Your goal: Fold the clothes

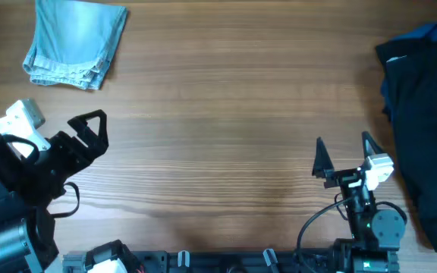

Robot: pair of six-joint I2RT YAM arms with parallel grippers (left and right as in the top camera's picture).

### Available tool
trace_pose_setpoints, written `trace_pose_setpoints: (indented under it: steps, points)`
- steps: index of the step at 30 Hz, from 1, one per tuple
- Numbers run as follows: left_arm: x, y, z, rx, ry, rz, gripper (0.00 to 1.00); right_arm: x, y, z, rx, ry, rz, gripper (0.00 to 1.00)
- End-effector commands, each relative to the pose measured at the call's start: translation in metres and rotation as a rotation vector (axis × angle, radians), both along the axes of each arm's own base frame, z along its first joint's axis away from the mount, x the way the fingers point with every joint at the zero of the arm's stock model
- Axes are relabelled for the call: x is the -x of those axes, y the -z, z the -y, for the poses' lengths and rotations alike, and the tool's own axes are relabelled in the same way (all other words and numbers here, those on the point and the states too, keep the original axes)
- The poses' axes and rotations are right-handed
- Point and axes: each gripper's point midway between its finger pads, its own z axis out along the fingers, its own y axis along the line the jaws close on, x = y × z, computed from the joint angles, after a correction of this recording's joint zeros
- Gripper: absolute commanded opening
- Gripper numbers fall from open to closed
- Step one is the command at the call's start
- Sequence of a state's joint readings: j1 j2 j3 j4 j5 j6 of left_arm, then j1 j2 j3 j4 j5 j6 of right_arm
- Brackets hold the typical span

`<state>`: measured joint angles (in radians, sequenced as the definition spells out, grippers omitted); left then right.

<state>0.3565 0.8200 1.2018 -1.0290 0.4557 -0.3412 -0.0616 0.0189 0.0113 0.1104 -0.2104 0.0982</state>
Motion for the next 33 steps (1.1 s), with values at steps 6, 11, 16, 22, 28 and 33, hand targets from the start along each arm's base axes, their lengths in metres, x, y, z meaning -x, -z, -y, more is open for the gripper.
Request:
trace_pose_setpoints:
  steps: [6,11,16,22,28,33]
  points:
    - [0.0,-0.002,0.001,-0.01,0.021,0.011,1.0,0.001,0.021,-0.011,0.173,-0.05,-0.048,1.0]
    - [0.0,-0.002,0.001,-0.01,0.021,0.011,1.0,0.001,0.021,-0.009,0.17,-0.044,-0.049,1.0]
    - [0.0,-0.002,0.001,-0.01,0.021,0.011,1.0,0.001,0.021,-0.009,0.17,-0.044,-0.049,1.0]
    - [0.0,-0.002,0.001,-0.01,0.021,0.011,1.0,0.001,0.021,-0.009,0.17,-0.044,-0.049,1.0]
    - [0.0,-0.002,0.001,-0.01,0.021,0.011,1.0,0.001,0.021,-0.009,0.17,-0.044,-0.049,1.0]
    - [0.004,0.004,0.003,0.004,0.021,-0.017,1.0,0.001,0.021,-0.009,0.17,-0.044,-0.049,1.0]
